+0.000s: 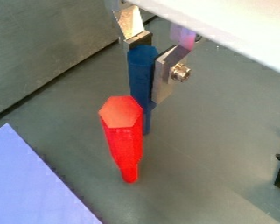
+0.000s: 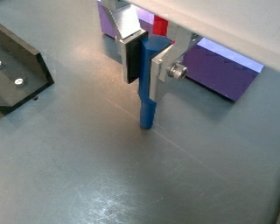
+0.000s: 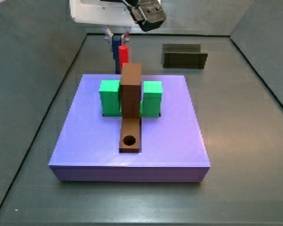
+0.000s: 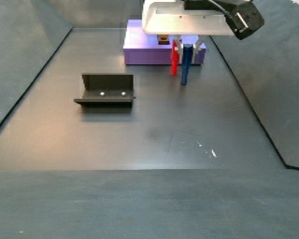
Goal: Pick up the blue object. Move up. Move to above the board. Insert the blue object.
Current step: Pick up the blue object, then move up, then move to above the board.
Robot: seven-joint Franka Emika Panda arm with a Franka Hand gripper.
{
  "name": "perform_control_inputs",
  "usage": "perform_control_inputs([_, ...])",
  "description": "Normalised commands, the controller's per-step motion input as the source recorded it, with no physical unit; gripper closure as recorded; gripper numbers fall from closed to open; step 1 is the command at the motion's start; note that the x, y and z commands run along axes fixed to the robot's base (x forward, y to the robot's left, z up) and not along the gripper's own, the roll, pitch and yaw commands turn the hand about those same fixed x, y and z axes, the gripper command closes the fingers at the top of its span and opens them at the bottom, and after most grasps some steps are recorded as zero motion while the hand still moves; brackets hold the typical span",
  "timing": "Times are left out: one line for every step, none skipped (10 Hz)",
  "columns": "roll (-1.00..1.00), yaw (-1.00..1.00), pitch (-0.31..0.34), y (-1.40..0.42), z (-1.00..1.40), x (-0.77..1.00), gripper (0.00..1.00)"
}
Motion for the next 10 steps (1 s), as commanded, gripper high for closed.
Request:
perform_control_inputs([0.00, 0.00, 0.000, 0.00, 0.00, 0.00, 1.00])
perform_control_inputs([0.00, 0.00, 0.000, 0.00, 0.00, 0.00, 1.00])
perform_control_inputs([0.00, 0.00, 0.000, 0.00, 0.83, 0.00, 1.00])
perform_control_inputs([0.00, -0.02, 0.031, 0.00, 0.77, -0.03, 1.00])
perform_control_inputs([0.00, -0.03, 0.048, 0.00, 0.65, -0.05, 1.00])
perform_control_inputs([-0.01, -0.02, 0.006, 0.00, 0.18, 0.00, 1.00])
perform_control_inputs([0.00, 0.00, 0.000, 0.00, 1.40, 0.00, 1.00])
perform_control_inputs([0.00, 0.00, 0.025, 0.00, 1.40, -0.02, 1.00])
perform_control_inputs([0.00, 0.00, 0.023, 0.00, 1.40, -0.05, 1.00])
perform_control_inputs([-0.01, 0.00, 0.005, 0.00, 1.40, -0.01, 1.00])
